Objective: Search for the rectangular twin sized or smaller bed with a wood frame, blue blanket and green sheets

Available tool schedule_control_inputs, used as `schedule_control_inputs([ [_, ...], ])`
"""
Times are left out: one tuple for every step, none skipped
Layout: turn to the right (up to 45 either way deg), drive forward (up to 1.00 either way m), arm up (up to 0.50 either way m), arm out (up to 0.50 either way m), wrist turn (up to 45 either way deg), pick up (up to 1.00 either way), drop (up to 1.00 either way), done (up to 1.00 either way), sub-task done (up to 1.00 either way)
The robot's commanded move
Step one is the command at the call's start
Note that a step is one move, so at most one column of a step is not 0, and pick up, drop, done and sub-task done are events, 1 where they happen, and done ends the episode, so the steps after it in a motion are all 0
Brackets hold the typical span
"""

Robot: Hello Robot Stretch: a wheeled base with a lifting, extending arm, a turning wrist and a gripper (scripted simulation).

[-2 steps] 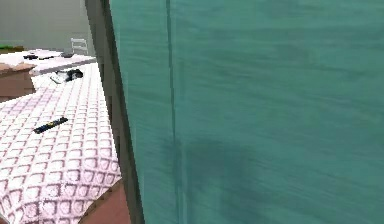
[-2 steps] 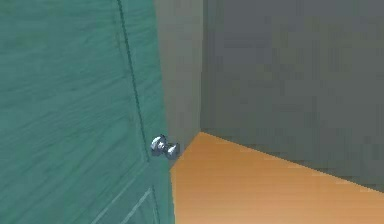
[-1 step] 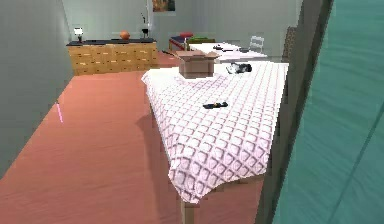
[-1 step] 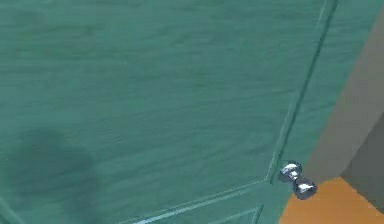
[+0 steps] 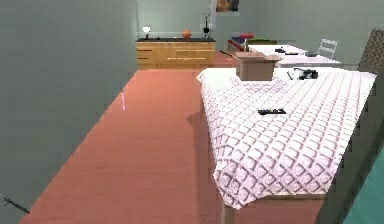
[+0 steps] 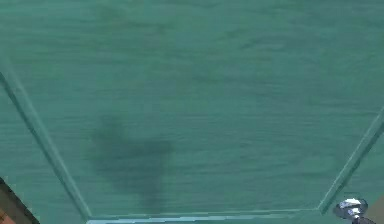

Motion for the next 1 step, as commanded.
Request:
schedule_control_inputs([
  [0.0, 0.75, 0.0, 0.0, 0.0, 0.0, 0.0, 0.0, 0.0],
])
